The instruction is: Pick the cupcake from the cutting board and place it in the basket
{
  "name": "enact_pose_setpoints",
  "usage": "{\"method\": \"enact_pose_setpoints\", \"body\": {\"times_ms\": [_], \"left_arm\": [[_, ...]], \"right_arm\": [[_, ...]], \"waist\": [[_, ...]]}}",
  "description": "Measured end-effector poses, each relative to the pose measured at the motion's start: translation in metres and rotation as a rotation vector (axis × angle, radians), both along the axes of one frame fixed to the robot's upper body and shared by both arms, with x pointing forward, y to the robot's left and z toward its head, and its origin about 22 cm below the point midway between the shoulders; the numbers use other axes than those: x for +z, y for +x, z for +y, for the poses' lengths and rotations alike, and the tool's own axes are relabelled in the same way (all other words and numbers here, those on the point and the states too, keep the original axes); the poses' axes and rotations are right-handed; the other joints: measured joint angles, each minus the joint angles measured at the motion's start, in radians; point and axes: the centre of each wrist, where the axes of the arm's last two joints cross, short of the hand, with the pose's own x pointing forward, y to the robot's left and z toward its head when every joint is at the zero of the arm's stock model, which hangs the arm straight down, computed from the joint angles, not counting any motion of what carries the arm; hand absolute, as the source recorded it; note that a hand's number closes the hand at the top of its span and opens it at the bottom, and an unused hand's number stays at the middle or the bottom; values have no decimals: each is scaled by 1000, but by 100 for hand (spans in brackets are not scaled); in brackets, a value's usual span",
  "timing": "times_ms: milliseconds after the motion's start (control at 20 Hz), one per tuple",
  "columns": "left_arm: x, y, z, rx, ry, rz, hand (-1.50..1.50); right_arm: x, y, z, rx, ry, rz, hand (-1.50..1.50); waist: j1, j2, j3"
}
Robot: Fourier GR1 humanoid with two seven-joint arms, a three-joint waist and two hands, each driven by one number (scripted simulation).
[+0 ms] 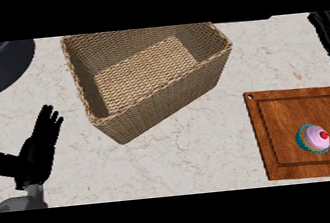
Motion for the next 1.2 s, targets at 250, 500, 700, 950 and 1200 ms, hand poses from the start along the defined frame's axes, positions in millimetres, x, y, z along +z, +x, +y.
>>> {"method": "enact_pose_setpoints", "body": {"times_ms": [250,500,700,950,1200], "left_arm": [[-3,-11,24,31,211,102,0],[-7,-27,49,44,381,222,0],[-7,-48,67,86,456,284,0],[-6,-70,81,150,500,331,0],[3,-71,79,159,518,313,0]], "right_arm": [[11,-31,30,182,43,-293,150],[43,-57,45,254,-32,-665,-150],[44,-72,25,-55,-98,-871,-150],[11,-98,-12,-518,-207,-854,-150],[-36,-147,-38,-682,-468,-647,-150]], "waist": [[-40,-16,20],[-93,-42,35],[-164,-58,46],[-239,-53,48],[-240,-37,39]]}}
